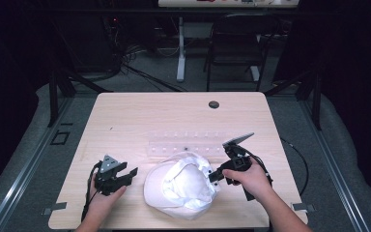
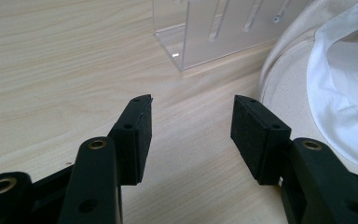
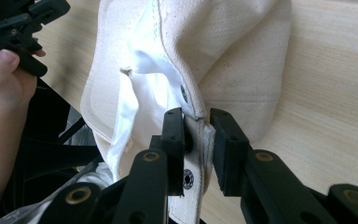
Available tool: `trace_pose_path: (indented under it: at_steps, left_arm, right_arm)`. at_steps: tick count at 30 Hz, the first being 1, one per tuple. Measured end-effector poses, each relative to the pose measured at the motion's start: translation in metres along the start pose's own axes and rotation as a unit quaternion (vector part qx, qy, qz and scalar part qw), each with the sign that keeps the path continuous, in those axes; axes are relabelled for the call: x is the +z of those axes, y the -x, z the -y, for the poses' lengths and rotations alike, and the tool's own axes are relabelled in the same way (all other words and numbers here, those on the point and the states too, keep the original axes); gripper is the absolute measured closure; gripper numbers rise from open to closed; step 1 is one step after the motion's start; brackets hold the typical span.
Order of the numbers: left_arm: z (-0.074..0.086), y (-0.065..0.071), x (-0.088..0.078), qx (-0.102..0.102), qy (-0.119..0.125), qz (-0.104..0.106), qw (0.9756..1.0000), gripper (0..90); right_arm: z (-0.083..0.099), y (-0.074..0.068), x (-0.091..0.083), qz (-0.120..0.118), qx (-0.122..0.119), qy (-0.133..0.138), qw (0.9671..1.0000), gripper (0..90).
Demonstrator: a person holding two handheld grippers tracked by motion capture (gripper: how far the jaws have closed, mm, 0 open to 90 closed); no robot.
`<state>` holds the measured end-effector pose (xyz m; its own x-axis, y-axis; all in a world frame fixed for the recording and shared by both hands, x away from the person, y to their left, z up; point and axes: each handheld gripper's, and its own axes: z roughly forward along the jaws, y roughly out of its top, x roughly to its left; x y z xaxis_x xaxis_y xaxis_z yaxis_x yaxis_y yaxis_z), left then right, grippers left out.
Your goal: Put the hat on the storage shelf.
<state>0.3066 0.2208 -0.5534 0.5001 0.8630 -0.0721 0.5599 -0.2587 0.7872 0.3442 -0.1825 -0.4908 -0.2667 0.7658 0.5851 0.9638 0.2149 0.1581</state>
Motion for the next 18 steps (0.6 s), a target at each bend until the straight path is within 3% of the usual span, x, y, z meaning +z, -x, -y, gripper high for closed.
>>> trace_pose_path:
  at_steps: [2,4,5,11,18]
  left_arm:
    - [0.0,0.0,0.0,0.0,0.0,0.0,1.0,48.7]
    - [0.0,0.0,0.0,0.0,0.0,-0.001,1.0,48.8]
    - [0.0,0.0,0.0,0.001,-0.001,0.0,1.0,48.7]
    - [0.0,0.0,0.0,0.0,0.0,0.0,1.0,48.7]
    - [0.0,0.001,0.0,0.001,0.0,0.0,1.0,48.7]
  right_arm:
    - [0.0,-0.003,-0.001,0.003,0.009,0.012,0.9999,78.2]
    - [-0.002,-0.004,-0.004,0.011,-0.001,0.005,0.9999,79.2]
    - [-0.002,-0.005,-0.005,0.014,0.008,0.018,0.9997,79.5]
    - [-0.005,-0.016,-0.017,0.034,-0.004,0.01,0.9994,80.9]
    - [-0.009,-0.03,-0.031,0.05,0.003,0.021,0.9985,81.7]
